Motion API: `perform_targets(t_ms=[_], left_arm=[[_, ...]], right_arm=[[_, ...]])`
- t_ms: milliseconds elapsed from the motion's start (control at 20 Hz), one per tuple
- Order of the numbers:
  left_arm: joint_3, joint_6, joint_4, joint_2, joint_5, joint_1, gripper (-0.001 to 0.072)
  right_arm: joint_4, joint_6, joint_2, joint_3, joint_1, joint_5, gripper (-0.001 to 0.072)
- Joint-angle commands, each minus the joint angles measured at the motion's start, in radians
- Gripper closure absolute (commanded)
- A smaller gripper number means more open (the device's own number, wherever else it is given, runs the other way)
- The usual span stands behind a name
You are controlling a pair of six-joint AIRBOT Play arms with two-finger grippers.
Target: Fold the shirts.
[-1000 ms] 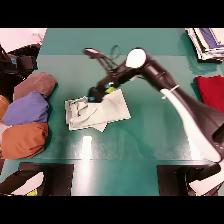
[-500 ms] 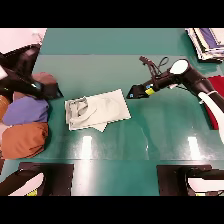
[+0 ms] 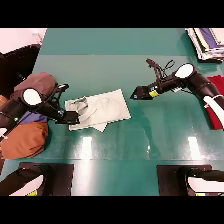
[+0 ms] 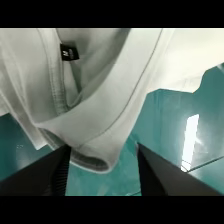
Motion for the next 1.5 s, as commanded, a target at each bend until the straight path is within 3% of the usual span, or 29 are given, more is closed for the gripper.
perform_targets(t_ms=[0, 50, 250, 450, 500, 550, 800, 900, 950, 1000, 1050, 1100, 1400, 1450], left_arm=[[-0.02, -0.001, 0.007, -0.001, 0.041, -0.006, 0.0529], [-0.02, 0.015, 0.021, 0.003, 0.034, -0.006, 0.068], [-0.024, 0.014, 0.101, 0.091, -0.119, -0.006, 0.0686], [-0.086, -0.017, 0.137, 0.179, -0.192, -0.006, 0.068], [-0.101, -0.023, 0.14, 0.183, -0.185, -0.006, 0.0402], [-0.101, -0.028, 0.145, 0.183, -0.166, -0.006, 0.0075], [-0.001, -0.069, 0.168, 0.183, 0.014, -0.005, 0.0099], [0.027, -0.076, 0.146, 0.183, 0.068, -0.005, 0.01], [0.029, -0.076, 0.127, 0.183, 0.09, -0.005, 0.0103], [0.029, -0.075, 0.109, 0.182, 0.106, -0.006, 0.029], [0.029, -0.069, 0.095, 0.182, 0.118, -0.006, 0.0549], [0.029, -0.064, 0.087, 0.182, 0.131, -0.006, 0.0675], [0.029, -0.064, 0.083, 0.182, 0.165, -0.006, 0.0685], [0.029, -0.064, 0.083, 0.182, 0.164, -0.006, 0.0685]], right_arm=[[0.0, 0.0, 0.002, -0.002, 0.0, -0.002, 0.0207], [0.0, 0.0, 0.002, -0.002, 0.0, 0.001, 0.0207], [0.0, 0.0, 0.002, -0.002, 0.0, 0.006, 0.0207], [0.0, 0.0, 0.002, -0.002, 0.0, 0.005, 0.0207], [0.0, 0.0, 0.002, -0.002, 0.0, 0.004, 0.0207], [0.0, 0.0, 0.002, -0.002, 0.0, 0.005, 0.0207], [-0.002, 0.0, -0.008, -0.002, -0.013, 0.013, 0.0194], [0.0, 0.0, -0.055, -0.002, -0.03, 0.047, 0.0075], [0.002, 0.0, -0.09, -0.002, -0.032, 0.068, 0.0075], [0.01, -0.001, -0.129, -0.002, -0.029, 0.076, 0.0075], [0.051, -0.018, -0.172, -0.002, -0.021, 0.08, 0.0075], [0.103, -0.039, -0.214, 0.0, -0.01, 0.079, 0.0075], [0.246, -0.06, -0.438, 0.194, 0.14, 0.08, 0.0102], [0.256, -0.069, -0.462, 0.237, 0.162, 0.078, 0.0241]])
